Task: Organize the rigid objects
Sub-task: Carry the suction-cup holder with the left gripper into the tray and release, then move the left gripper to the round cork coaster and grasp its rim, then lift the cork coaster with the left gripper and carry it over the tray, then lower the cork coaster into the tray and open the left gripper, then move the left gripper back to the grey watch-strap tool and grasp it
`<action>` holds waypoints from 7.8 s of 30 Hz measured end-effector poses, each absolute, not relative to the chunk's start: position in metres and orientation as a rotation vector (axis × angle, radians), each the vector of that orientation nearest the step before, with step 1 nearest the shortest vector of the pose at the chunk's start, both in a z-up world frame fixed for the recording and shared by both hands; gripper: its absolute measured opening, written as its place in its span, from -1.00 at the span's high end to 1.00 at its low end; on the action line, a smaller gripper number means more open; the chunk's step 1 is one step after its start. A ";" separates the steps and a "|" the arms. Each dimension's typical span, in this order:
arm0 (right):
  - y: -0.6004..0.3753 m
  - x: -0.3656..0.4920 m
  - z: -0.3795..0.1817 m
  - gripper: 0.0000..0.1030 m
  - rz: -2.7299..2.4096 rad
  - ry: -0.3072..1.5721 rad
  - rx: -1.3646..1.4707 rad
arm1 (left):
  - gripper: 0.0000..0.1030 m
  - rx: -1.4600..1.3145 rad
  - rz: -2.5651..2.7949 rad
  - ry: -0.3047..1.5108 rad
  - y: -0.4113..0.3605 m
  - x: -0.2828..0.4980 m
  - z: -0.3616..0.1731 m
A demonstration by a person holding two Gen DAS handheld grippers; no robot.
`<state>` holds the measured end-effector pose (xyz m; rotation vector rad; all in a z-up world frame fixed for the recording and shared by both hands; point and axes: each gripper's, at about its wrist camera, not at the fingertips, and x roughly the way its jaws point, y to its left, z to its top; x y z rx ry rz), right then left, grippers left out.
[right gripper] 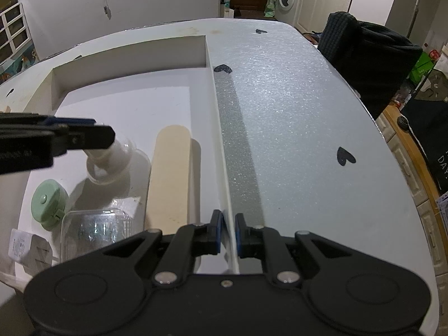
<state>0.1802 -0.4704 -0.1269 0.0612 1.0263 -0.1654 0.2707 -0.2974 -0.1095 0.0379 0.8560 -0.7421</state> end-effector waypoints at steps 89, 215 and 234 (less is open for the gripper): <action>-0.469 0.180 -0.128 0.77 -0.201 1.017 0.091 | -1.00 -0.194 -0.014 0.861 0.002 0.305 -0.122; -0.473 0.186 -0.126 0.76 -0.207 1.052 0.131 | -1.00 0.121 -0.732 0.888 -0.305 0.306 -0.082; -0.468 0.183 -0.127 0.72 -0.244 1.030 0.121 | -1.00 0.054 -0.617 0.820 -0.207 0.224 -0.051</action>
